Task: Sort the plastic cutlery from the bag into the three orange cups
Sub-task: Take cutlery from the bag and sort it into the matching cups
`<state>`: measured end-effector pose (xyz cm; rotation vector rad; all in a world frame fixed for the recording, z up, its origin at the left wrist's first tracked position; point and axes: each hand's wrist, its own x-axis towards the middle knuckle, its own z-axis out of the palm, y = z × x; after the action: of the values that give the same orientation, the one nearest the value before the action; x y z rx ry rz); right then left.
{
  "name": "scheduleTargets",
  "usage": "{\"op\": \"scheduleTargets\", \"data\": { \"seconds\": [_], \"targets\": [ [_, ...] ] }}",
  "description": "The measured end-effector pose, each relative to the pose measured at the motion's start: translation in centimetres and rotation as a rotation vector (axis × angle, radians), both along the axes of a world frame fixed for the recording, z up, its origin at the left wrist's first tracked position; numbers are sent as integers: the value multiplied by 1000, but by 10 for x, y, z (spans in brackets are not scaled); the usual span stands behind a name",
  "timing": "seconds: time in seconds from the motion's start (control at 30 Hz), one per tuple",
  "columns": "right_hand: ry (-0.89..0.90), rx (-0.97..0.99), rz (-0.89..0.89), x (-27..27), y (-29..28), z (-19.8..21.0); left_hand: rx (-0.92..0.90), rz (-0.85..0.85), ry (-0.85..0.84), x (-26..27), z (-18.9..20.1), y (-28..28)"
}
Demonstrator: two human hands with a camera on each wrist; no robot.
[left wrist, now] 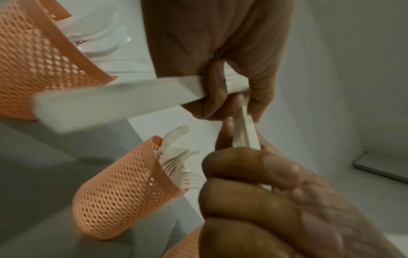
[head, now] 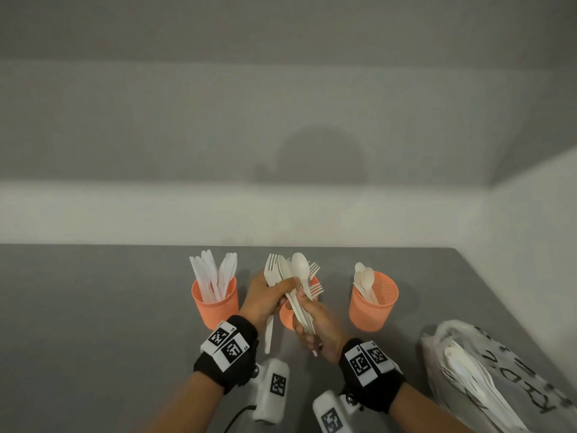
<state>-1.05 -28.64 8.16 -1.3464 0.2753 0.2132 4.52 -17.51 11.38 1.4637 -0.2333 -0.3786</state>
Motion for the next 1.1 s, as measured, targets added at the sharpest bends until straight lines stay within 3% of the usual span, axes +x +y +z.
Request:
{"op": "scheduleTargets", "data": {
  "seconds": [0.13, 0.27, 0.47, 0.73, 0.9, 1.1],
  "targets": [
    [-13, 4, 24, 2, 0, -2, 71, 92, -63, 1, 0, -4],
    [-18, -32, 42, 0, 2, 2, 55, 120, -19, 1, -1, -7],
    [-73, 40, 47, -3, -5, 8, 49, 74, 4, 5, -1, -5],
    [-127, -288, 72, -15, -11, 9, -6, -55, 68, 3, 7, -9],
    [-111, -271, 152, -20, -29, 19, 6, -142, 29, 0, 15, -19],
    [-149, -255, 12, -22, -48, 26, 6, -69, -11, 1, 17, -41]
  ]
}}
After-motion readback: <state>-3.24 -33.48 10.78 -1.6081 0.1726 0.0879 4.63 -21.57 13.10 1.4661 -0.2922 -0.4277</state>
